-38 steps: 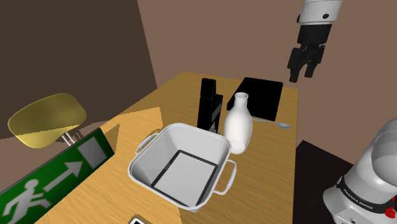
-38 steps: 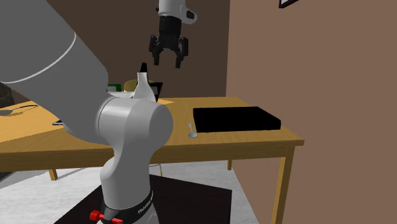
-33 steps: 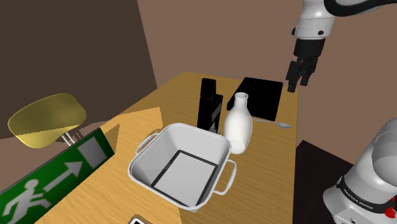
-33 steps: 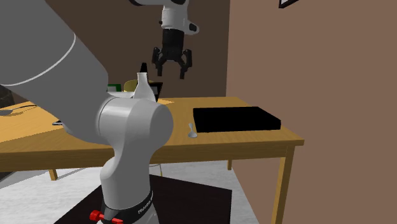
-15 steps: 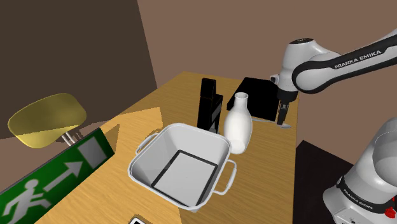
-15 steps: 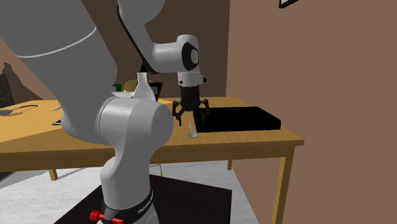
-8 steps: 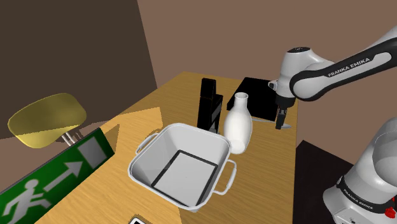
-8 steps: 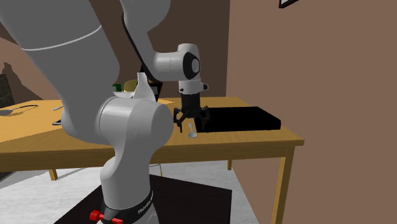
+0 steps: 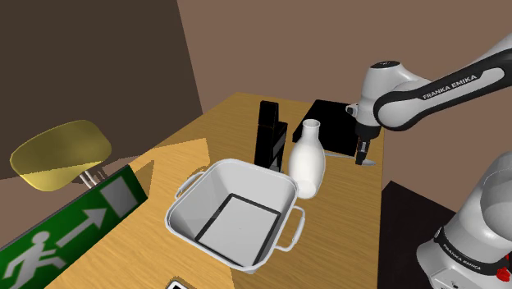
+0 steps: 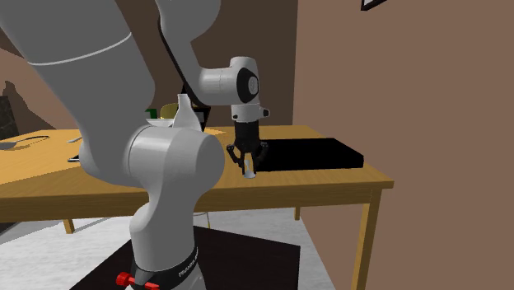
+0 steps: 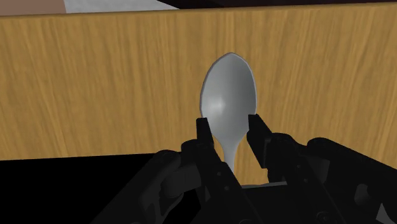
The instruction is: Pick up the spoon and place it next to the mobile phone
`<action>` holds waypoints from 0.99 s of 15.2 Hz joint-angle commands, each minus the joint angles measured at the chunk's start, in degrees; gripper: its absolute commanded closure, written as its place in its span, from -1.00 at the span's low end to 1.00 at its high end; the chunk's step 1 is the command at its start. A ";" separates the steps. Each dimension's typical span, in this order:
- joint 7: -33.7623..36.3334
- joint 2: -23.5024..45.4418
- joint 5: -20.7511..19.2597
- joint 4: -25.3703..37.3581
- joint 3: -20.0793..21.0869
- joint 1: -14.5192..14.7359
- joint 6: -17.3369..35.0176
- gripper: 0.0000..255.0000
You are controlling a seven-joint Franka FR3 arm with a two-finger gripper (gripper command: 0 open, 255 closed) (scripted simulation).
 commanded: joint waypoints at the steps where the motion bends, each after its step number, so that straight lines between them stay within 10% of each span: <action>1: 0.00 0.01 -0.01 -0.01 -0.01 -0.01 0.00 1.00; 15: -0.38 -4.62 0.70 3.43 0.76 0.14 -8.06 1.00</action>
